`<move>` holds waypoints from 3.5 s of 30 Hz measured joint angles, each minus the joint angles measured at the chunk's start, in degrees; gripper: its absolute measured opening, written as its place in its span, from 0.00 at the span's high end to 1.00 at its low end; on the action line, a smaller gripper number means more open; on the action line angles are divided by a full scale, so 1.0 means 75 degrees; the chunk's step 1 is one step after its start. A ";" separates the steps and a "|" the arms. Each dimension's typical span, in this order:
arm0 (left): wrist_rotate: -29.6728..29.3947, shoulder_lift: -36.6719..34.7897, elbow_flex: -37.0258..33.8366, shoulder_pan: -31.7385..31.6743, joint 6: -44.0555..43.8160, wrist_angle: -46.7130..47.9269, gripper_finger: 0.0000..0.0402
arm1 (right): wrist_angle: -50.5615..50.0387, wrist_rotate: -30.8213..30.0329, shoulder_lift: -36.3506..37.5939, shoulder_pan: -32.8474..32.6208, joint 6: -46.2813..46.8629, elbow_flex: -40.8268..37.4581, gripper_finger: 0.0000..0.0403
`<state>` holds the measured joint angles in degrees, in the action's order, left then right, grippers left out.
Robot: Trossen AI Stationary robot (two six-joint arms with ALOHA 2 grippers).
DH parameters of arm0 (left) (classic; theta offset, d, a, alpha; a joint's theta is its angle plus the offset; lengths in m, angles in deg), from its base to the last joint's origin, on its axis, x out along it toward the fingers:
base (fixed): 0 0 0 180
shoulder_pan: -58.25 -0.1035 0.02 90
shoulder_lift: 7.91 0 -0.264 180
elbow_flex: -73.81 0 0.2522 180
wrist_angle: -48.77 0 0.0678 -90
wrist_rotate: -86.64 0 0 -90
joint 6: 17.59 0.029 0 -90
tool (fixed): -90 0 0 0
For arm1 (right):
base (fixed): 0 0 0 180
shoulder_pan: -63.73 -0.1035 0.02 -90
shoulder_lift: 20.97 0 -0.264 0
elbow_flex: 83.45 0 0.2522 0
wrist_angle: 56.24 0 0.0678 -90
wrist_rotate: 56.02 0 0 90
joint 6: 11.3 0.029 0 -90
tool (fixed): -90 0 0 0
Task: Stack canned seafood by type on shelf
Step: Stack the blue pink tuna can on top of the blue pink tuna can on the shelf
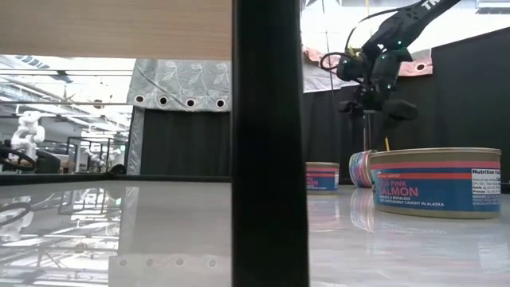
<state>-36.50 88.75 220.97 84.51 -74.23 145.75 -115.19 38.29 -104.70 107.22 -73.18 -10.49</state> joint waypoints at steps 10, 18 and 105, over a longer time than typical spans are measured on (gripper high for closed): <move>-0.0003 0.0000 0.0000 0.0000 0.0089 0.0005 0.70 | 0.0332 -0.0568 -0.0323 -0.0006 -0.0738 -0.0006 0.22; 0.0000 0.0000 0.0000 0.0000 0.0204 0.0000 0.70 | 0.0570 -0.0605 -0.0856 -0.0006 -0.0761 -0.0006 0.22; 0.2057 -0.0580 0.0006 0.0189 0.1591 0.0373 0.70 | 0.7585 -0.1134 -0.2351 -0.8609 1.8523 0.3879 0.52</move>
<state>-21.08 84.40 221.01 85.92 -62.30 148.54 -58.30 29.78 -122.33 42.65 65.74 18.60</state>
